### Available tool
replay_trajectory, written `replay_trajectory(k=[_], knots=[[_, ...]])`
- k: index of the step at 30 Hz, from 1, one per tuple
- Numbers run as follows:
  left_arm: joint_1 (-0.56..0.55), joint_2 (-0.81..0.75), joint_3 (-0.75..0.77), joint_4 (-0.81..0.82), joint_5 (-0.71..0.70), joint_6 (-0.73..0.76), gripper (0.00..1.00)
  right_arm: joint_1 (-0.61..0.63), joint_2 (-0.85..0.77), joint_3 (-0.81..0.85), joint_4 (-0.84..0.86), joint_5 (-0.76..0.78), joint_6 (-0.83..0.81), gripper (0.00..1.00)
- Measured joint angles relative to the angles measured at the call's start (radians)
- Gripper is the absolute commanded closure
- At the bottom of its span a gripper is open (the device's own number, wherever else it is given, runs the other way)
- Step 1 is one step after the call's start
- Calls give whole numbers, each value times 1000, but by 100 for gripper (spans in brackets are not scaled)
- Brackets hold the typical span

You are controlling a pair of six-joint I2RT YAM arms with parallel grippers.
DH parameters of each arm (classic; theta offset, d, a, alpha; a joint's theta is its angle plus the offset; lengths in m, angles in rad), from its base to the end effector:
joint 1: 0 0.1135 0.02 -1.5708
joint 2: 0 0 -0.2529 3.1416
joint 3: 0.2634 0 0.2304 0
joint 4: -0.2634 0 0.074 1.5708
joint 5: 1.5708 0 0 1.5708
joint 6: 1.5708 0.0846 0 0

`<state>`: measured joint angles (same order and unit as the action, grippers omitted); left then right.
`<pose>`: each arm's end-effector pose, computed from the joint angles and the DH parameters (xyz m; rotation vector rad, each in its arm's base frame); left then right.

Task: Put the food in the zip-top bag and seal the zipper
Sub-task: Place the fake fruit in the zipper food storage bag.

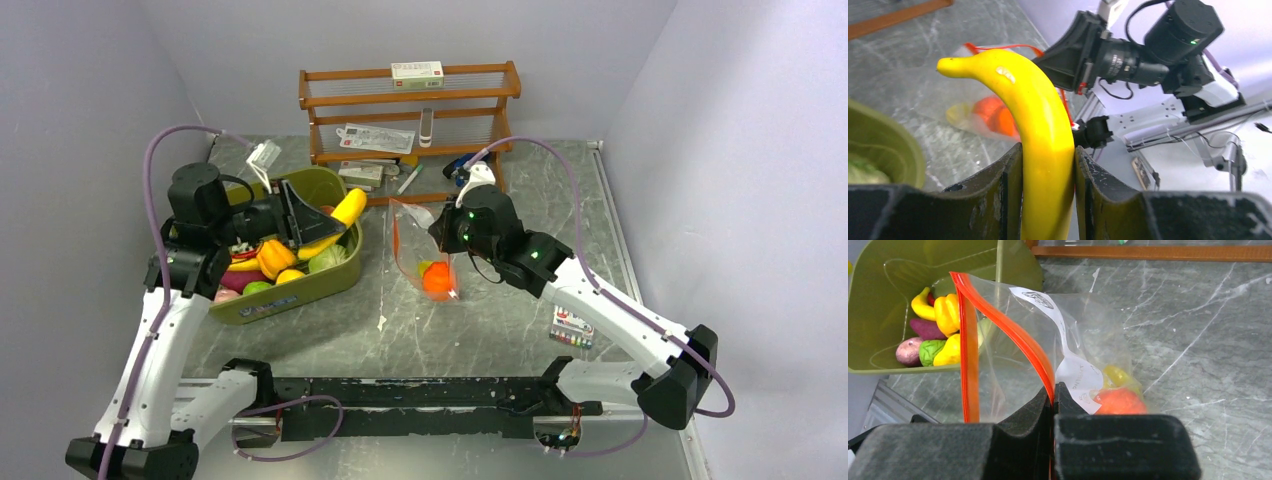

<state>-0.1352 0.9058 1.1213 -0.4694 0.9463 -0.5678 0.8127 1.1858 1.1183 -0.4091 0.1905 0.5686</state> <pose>0.1770 -0.0933 0.3877 0.3085 1.9022 -1.3384 0.2114 0.2000 0.3207 -0.1344 2.1005 0.6606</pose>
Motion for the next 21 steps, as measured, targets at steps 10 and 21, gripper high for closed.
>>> replay_trajectory(k=[10, 21], knots=[[-274, 43, -51, 195, -25, -150, 80, 0, 2, -10, 23, -24, 34, 100], [-353, 179, -119, 225, -151, -199, 79, 0, 0, -28, 70, -61, 59, 100]])
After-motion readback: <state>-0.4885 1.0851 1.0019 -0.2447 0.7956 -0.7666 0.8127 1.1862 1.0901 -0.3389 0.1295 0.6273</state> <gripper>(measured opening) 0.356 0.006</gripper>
